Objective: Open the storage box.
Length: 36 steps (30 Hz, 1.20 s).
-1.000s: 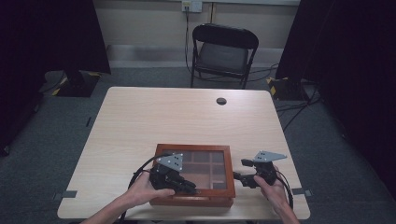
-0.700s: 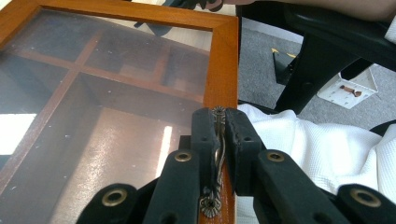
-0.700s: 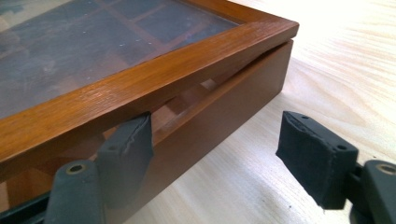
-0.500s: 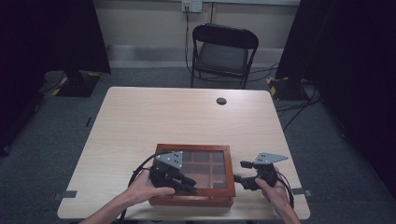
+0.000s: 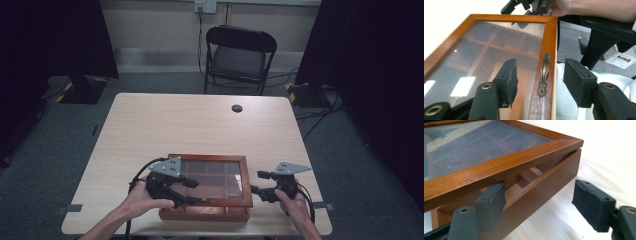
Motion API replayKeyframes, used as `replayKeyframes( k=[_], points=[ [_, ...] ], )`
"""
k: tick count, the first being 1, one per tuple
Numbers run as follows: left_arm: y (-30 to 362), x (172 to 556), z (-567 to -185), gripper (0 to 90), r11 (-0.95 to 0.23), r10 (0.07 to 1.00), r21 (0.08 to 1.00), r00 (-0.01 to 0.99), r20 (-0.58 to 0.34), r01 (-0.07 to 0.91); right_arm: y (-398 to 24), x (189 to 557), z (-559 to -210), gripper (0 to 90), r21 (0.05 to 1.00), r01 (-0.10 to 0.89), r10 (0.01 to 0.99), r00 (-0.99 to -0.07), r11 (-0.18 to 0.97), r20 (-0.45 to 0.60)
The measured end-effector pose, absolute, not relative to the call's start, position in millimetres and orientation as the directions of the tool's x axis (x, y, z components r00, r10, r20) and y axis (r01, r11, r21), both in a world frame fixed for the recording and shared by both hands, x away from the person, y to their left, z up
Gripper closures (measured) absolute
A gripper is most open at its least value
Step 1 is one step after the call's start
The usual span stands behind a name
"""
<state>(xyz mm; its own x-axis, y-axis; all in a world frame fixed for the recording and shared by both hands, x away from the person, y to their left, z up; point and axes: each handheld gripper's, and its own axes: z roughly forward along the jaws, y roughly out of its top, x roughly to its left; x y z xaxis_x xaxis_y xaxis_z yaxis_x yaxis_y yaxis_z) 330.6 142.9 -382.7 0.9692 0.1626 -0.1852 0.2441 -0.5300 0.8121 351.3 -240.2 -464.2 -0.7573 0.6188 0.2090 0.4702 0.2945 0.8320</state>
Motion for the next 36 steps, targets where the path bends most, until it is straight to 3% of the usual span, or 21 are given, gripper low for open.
replayKeyframes(
  k=[6,22,28,36],
  points=[
    [155,328,-383,34.8,-0.487,0.208,0.835,0.963,-0.173,0.255,-239,353,-462,25.5,0.839,0.463,0.621,-0.757,0.287,0.205],
    [176,330,-379,28.1,-0.413,0.245,0.880,0.959,-0.142,0.235,-233,361,-445,23.0,0.865,0.430,0.618,-0.762,0.259,0.194],
    [179,334,-380,27.4,-0.407,0.274,0.882,0.953,-0.132,0.239,-230,366,-436,23.6,0.868,0.432,0.631,-0.751,0.246,0.194],
    [192,346,-380,33.1,-0.359,0.346,0.897,0.930,-0.128,0.257,-219,372,-423,23.8,0.880,0.408,0.611,-0.769,0.242,0.188]
  ],
)
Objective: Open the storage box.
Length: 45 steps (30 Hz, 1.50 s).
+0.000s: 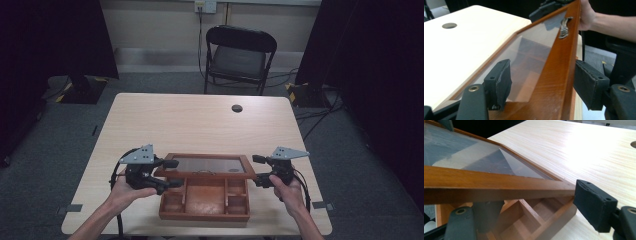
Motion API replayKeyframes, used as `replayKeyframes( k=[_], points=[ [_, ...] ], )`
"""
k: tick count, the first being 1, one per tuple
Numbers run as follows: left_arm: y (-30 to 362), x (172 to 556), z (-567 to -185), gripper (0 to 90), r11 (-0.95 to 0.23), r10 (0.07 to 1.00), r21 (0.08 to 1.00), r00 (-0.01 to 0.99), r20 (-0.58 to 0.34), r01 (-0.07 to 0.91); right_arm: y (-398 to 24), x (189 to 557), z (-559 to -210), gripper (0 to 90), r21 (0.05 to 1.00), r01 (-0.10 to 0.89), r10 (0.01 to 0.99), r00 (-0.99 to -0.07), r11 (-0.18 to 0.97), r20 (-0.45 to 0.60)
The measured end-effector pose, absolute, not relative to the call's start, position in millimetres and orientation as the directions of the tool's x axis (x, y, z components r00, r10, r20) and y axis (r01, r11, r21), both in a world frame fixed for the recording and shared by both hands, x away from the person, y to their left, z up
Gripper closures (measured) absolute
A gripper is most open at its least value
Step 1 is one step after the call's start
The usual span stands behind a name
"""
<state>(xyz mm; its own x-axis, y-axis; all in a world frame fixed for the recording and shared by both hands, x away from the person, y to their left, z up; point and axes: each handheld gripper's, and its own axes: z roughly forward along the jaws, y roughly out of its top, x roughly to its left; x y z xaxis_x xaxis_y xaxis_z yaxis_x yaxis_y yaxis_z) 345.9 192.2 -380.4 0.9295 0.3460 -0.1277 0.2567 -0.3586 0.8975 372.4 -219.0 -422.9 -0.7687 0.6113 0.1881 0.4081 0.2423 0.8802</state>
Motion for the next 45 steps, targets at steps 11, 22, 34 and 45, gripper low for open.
replayKeyframes(
  k=[11,22,34,45],
  points=[
    [206,357,-379,36.1,-0.324,0.397,0.909,0.910,-0.120,0.261,-214,376,-416,27.1,0.884,0.402,0.607,-0.772,0.238,0.188],
    [210,363,-376,45.1,-0.308,0.429,0.919,0.898,-0.097,0.246,-206,381,-409,37.3,0.887,0.396,0.589,-0.785,0.235,0.194],
    [214,379,-379,45.9,-0.267,0.474,0.924,0.873,-0.120,0.272,-205,389,-405,41.1,0.895,0.401,0.593,-0.775,0.195,0.218],
    [212,390,-385,48.9,-0.204,0.493,0.937,0.857,-0.154,0.285,-198,397,-402,41.0,0.907,0.385,0.575,-0.786,0.169,0.226]
  ],
)
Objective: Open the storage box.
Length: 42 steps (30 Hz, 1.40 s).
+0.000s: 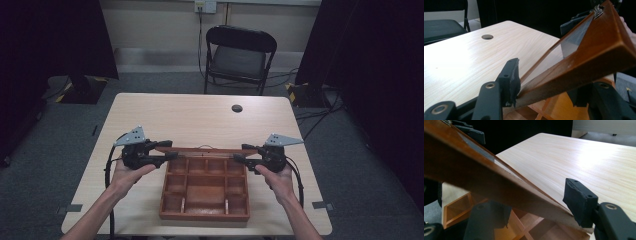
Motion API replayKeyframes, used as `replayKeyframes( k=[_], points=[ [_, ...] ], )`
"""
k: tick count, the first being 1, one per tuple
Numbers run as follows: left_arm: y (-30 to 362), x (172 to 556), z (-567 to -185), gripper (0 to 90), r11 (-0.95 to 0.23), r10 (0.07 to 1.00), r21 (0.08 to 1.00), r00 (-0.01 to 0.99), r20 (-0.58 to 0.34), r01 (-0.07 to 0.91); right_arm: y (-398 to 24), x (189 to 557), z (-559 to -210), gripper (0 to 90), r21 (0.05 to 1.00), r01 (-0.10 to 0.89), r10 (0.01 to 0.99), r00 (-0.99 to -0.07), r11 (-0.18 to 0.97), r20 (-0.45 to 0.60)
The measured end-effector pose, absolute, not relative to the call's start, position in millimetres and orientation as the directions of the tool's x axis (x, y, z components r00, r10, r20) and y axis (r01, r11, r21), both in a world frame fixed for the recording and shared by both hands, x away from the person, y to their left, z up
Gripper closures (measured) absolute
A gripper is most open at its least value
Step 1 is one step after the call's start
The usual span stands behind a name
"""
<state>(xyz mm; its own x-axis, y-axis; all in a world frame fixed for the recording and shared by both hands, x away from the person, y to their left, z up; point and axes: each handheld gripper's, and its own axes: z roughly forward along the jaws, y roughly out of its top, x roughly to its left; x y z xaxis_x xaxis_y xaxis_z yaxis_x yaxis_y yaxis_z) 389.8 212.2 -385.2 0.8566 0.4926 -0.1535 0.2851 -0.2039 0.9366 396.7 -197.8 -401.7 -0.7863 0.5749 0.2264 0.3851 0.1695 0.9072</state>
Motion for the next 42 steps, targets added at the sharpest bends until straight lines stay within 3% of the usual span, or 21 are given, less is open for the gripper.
replayKeyframes(
  k=[8,13,25,42],
  points=[
    [210,399,-385,50.9,-0.244,0.510,0.932,0.853,-0.112,0.268,-197,401,-397,41.6,0.910,0.385,0.578,-0.782,0.156,0.232],
    [213,408,-392,50.3,-0.196,0.486,0.930,0.855,-0.183,0.310,-197,404,-395,41.5,0.909,0.386,0.577,-0.782,0.155,0.234],
    [210,415,-393,52.3,-0.220,0.521,0.933,0.843,-0.135,0.285,-191,412,-395,42.8,0.907,0.386,0.612,-0.762,0.165,0.213],
    [208,435,-405,53.6,-0.215,0.543,0.925,0.825,-0.153,0.313,-193,427,-397,45.1,0.907,0.405,0.630,-0.736,0.115,0.249]
  ],
)
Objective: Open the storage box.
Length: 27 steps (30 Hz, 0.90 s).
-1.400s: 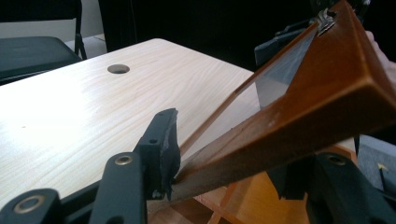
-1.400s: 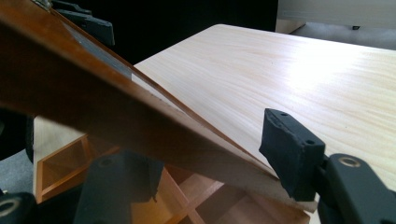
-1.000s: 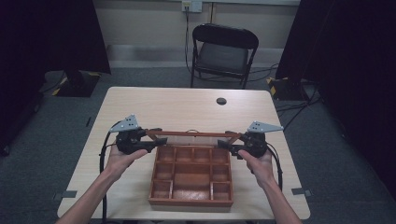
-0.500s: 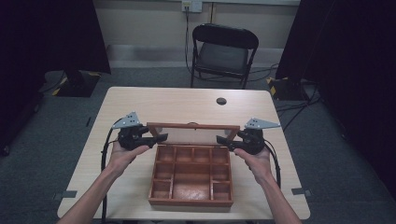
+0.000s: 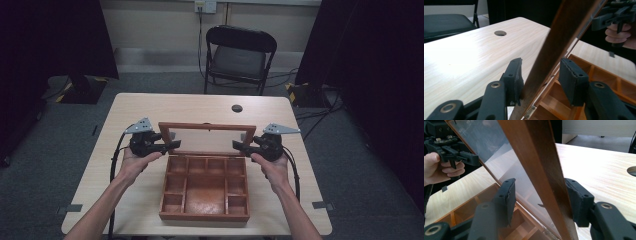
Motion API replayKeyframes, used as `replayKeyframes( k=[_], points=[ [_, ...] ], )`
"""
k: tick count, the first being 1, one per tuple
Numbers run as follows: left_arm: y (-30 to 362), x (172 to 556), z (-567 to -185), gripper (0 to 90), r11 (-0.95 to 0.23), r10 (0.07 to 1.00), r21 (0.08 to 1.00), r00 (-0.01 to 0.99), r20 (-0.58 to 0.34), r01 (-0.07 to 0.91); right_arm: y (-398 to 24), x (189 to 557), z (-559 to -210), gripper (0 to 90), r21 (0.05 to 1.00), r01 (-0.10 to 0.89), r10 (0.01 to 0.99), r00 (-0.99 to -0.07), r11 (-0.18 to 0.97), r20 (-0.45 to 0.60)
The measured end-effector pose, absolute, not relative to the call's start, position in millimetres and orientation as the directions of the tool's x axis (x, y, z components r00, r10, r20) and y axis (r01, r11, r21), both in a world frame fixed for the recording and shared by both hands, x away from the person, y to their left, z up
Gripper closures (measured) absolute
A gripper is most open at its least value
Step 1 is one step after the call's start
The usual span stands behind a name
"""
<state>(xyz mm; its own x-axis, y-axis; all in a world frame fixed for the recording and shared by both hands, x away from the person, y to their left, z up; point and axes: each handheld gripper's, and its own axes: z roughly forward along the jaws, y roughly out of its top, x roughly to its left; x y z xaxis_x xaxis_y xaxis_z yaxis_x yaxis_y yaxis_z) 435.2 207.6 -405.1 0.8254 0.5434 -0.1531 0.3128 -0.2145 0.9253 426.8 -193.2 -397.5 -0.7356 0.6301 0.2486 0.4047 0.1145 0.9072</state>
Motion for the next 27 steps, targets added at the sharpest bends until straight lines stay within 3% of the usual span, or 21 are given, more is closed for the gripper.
replayKeyframes(
  k=[27],
  points=[
    [207,448,-416,54.3,-0.217,0.565,0.917,0.809,-0.162,0.335,-190,442,-415,45.1,0.889,0.441,0.656,-0.709,0.127,0.258]
  ],
)
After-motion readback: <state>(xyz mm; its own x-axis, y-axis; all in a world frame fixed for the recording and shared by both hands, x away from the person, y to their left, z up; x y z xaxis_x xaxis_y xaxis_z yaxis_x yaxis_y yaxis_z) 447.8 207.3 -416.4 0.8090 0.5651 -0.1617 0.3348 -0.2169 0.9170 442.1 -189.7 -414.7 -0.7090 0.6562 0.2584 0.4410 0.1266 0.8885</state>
